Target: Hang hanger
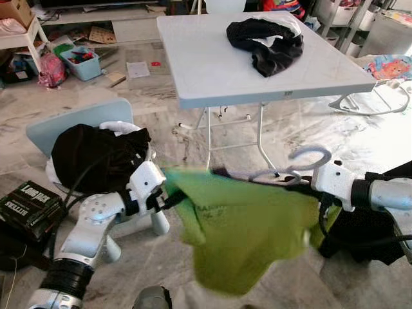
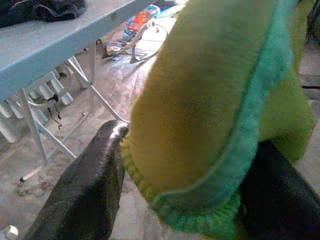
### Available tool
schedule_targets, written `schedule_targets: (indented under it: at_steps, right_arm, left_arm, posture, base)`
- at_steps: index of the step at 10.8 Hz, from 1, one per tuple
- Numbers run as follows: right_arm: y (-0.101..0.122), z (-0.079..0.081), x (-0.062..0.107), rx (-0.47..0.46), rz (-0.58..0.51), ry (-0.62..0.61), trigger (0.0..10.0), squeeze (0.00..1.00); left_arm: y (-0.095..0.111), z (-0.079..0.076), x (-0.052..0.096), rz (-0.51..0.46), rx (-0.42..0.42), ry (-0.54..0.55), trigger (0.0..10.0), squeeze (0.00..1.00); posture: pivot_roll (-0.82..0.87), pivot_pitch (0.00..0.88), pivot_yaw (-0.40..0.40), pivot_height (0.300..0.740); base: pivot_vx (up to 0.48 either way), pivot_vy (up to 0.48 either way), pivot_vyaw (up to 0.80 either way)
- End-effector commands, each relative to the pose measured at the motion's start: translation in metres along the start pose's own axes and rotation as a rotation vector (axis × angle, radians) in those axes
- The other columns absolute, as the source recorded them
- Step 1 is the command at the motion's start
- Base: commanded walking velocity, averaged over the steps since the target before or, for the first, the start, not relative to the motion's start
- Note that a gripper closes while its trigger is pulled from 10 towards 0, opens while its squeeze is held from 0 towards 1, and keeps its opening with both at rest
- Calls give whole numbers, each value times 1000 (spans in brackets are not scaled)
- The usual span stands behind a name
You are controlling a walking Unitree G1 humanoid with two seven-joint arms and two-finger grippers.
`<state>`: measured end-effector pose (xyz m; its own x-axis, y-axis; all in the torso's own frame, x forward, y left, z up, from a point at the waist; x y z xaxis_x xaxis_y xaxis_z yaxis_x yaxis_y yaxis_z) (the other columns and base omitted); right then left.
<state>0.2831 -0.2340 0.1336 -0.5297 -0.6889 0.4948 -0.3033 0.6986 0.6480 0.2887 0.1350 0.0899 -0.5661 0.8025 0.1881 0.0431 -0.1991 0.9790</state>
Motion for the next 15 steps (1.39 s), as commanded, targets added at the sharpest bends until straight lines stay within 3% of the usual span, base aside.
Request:
schedule_targets:
  at_steps: [1, 3, 7, 9, 15]
  right_arm:
    - [5, -11, 3, 29, -16, -45, 10000, 0]
    - [4, -12, 2, 51, -33, -56, 10000, 0]
    - [12, -26, 4, -51, -124, -114, 10000, 0]
    - [12, -32, 7, -111, -151, -144, 10000, 0]
    - [6, -41, 10, -131, -115, -199, 10000, 0]
  left_arm:
    - [1, 3, 3, 0, -9, 9, 0, 0]
    - [0, 6, 3, 4, -18, 28, 0, 0]
    - [-4, 10, 6, 5, -1, 55, 0, 0]
    - [-12, 18, 15, 14, 46, 118, 0, 0]
    - [-19, 24, 21, 6, 84, 183, 0, 0]
  posture:
    - [-104, 0, -31, 740]
    - [-111, 0, -31, 740]
    - [-111, 0, -36, 740]
    - [-108, 0, -38, 740]
    - [-106, 0, -42, 740]
  base:
    - [0, 0, 0]
    - [0, 0, 0]
    - [0, 0, 0]
    - [0, 0, 0]
    - [0, 0, 0]
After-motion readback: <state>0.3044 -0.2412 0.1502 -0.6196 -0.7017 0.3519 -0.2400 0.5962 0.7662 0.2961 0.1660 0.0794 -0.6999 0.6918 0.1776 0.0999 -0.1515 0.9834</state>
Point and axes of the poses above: a point about 5 cm out from each wrist's last joint towards the gripper, its own x axis pointing back from the gripper into the wrist, its own y axis along the axis of the wrist's last joint, z = x × y, the point moved 2 cm from there along -x, pointing out of the wrist towards the gripper, and after that the axes turned 8 degrees about x, right-handed, at the moved point
